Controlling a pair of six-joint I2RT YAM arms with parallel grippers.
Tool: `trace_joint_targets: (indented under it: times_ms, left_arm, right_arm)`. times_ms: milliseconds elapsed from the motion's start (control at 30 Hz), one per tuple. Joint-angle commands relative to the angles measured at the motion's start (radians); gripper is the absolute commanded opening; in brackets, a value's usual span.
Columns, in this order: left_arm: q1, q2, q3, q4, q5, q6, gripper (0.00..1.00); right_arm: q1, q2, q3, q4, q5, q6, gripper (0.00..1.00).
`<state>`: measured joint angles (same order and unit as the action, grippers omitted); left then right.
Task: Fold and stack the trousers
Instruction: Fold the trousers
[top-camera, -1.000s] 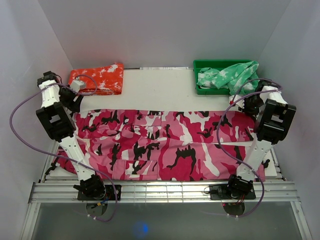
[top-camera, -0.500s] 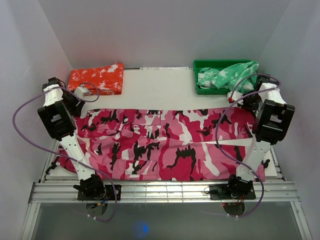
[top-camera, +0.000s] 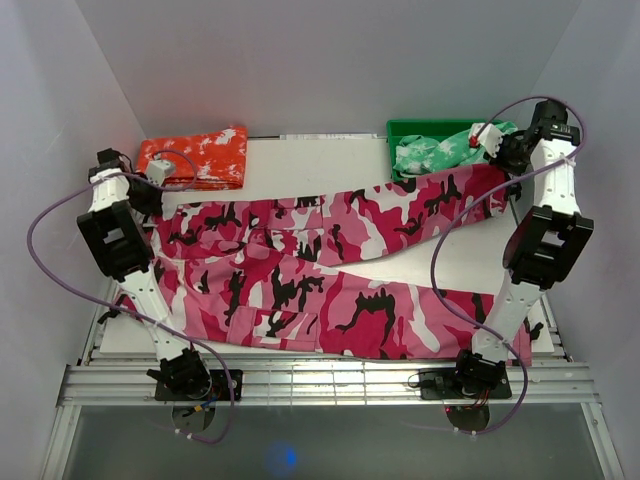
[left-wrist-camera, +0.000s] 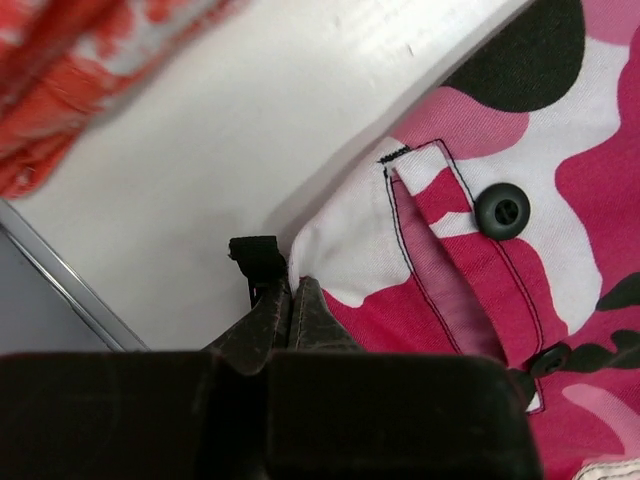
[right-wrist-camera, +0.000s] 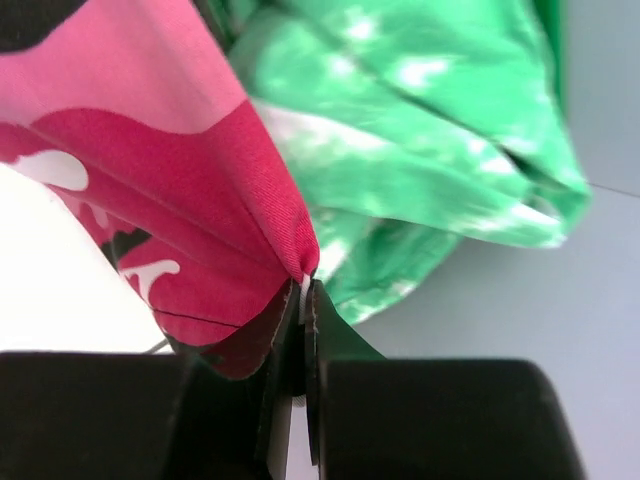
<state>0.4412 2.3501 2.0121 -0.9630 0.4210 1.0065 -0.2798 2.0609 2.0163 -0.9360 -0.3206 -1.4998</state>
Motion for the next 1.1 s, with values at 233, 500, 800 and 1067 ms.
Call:
trace_joint_targets:
  times_ms: [233, 500, 800, 1067]
  left_arm:
    - [0.079, -0.454, -0.485, 0.705, 0.100, -0.336, 0.00]
    - [0.090, -0.477, -0.572, 0.313, 0.232, -0.071, 0.17]
    - [0.097, -0.598, -0.796, 0.313, 0.128, 0.058, 0.26]
    - [0.102, -0.552, -0.555, 0.164, 0.186, 0.043, 0.68]
  right_arm:
    - [-0.058, -0.315, -0.169, 0.387, -0.119, 0.240, 0.08]
    - [-0.059, -0.492, -0.459, 0.325, -0.183, -0.012, 0.08]
    - [-0.052, -0.608, -0.757, 0.315, -0.164, -0.218, 0.08]
    - [-0.050, -0.593, -0.788, 0.313, -0.140, -0.250, 0.08]
